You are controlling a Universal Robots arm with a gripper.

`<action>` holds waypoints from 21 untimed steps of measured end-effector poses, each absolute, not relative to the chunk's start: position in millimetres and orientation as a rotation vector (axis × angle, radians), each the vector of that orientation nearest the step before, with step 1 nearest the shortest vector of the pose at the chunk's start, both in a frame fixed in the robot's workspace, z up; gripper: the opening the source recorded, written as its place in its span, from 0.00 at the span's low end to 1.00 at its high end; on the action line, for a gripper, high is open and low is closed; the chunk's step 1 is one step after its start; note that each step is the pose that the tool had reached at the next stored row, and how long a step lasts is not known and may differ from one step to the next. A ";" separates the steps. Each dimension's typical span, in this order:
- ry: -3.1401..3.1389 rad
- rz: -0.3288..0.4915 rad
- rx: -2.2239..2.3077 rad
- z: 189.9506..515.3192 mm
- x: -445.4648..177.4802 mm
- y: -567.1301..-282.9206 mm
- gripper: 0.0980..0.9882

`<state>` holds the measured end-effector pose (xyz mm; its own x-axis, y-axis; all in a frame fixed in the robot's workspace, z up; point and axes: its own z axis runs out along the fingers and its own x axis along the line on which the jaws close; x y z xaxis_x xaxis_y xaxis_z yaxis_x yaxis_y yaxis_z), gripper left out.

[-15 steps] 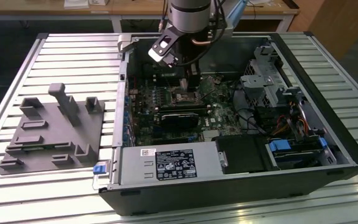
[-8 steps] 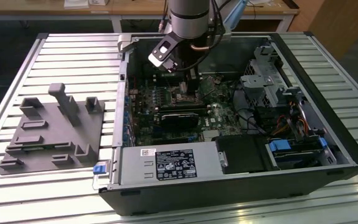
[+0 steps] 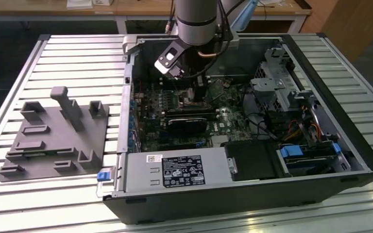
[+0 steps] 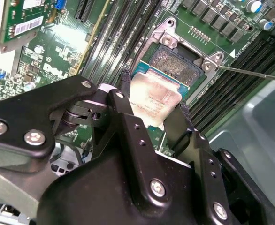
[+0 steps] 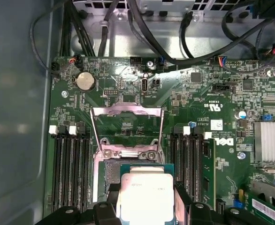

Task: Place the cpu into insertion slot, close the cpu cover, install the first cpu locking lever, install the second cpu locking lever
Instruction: 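Place the cpu into insertion slot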

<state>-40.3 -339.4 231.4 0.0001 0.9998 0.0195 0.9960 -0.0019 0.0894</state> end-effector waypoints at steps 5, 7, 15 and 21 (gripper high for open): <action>2.184 0.119 2.186 225.4 -40.9 -337.7 0.49; 2.184 0.119 2.186 223.0 -41.2 -336.6 0.49; 2.184 0.119 2.186 214.5 -44.3 -331.0 0.49; 2.184 0.119 2.186 207.8 -47.6 -328.0 0.49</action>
<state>-47.6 -328.0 207.8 0.0001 0.9998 0.0194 0.9960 -0.0018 0.0893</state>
